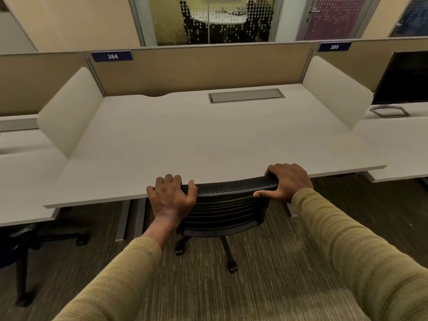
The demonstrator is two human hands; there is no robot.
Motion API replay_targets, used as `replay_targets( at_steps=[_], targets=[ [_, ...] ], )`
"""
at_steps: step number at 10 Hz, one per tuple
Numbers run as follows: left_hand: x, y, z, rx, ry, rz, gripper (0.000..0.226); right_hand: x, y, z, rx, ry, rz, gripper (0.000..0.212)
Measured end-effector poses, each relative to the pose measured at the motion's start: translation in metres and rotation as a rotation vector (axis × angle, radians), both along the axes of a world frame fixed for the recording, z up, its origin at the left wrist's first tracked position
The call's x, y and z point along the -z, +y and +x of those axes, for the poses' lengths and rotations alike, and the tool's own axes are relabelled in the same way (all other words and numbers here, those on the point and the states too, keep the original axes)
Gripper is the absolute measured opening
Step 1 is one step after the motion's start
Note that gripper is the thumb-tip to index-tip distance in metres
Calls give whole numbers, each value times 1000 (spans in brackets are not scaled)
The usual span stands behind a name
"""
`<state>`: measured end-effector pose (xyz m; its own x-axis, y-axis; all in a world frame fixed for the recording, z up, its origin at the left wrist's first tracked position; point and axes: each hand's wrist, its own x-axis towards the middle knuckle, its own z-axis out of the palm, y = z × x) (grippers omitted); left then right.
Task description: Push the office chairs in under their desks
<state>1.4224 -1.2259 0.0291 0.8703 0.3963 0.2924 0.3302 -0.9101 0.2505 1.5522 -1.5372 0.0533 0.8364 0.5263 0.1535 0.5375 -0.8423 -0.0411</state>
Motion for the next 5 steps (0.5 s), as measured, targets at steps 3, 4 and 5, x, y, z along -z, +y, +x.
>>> replay_targets(
  at_steps=[3,4,5],
  targets=[
    [-8,0,-14,28,79,-17,68,22,-1,-51,168,-131,167,93],
    [-2,9,-26,61,80,-37,69,34,8,-67,219,-107,158,91],
    [9,-6,-82,79,67,-10,77,40,7,-102,230,-82,84,98]
  ],
)
